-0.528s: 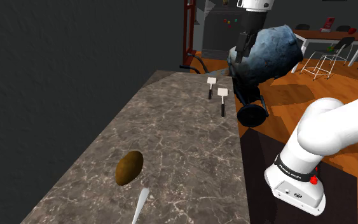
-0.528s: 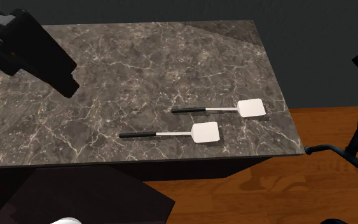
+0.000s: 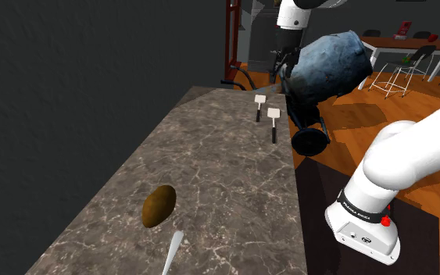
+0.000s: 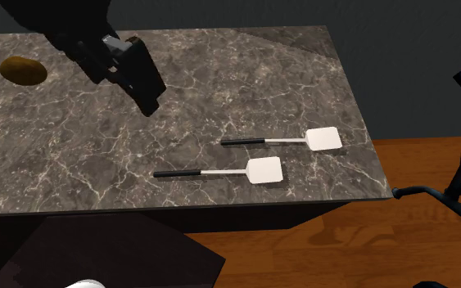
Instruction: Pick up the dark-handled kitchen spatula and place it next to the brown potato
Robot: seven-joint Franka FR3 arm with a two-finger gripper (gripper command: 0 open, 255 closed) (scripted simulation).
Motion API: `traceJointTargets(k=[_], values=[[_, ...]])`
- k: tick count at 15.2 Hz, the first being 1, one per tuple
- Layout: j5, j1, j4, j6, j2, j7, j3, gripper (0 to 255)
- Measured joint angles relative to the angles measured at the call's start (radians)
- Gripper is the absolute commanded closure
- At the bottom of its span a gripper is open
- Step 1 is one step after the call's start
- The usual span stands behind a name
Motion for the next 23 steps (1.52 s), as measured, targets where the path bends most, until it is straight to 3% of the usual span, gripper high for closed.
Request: traceJointTargets(k=[11,23], values=[[0.021,-0.091,0.135,0.212,0.377,0.274,-0.026,0],[0.084,-0.177,0.372,0.326,0.767,0.520,-0.105,0]])
